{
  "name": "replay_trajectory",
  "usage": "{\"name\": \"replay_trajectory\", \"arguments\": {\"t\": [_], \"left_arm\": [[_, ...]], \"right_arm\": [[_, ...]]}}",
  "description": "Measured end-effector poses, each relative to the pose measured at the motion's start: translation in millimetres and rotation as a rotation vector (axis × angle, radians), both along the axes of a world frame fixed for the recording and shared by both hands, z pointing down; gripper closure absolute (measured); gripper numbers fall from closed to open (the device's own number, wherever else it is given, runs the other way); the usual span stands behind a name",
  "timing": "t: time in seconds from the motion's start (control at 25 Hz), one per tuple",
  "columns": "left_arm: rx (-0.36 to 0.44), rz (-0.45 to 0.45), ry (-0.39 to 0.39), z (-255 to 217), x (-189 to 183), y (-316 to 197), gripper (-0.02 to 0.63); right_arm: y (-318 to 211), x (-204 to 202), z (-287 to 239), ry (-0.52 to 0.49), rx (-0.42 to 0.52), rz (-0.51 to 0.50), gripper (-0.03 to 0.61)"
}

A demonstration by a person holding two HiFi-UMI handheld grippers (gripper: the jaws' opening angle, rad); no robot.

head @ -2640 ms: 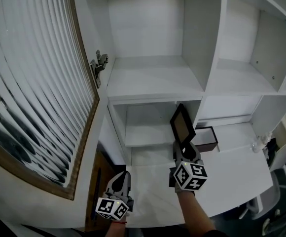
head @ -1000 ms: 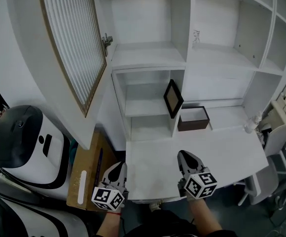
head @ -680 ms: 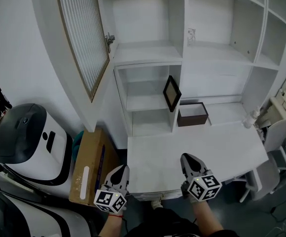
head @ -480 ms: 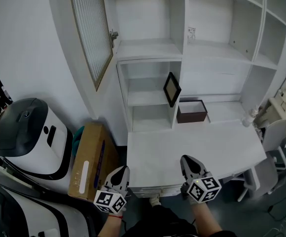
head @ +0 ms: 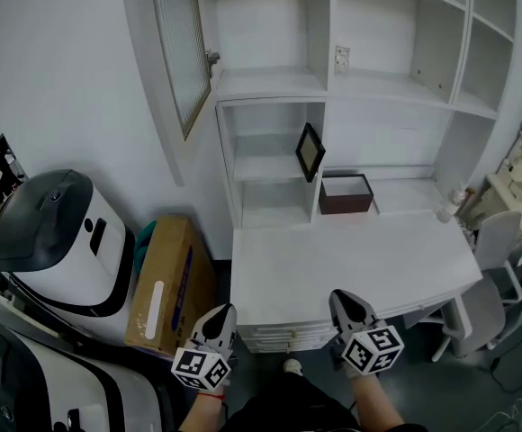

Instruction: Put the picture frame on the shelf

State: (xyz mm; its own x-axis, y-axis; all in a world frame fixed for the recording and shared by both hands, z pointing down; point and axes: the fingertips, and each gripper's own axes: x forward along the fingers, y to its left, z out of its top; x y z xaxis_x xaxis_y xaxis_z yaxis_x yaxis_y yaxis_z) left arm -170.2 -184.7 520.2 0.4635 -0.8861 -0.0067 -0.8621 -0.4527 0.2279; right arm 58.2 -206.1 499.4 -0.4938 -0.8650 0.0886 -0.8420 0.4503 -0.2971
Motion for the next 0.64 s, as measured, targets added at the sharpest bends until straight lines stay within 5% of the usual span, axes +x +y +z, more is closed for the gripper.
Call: {"name": "replay_trajectory", "arguments": {"t": [0.64], "left_arm": [[0.023, -0.107, -0.013, -14, -7, 27, 0.611]], "right_arm": [[16, -13, -16, -0.006, 0.052, -0.121, 0.565]]}}
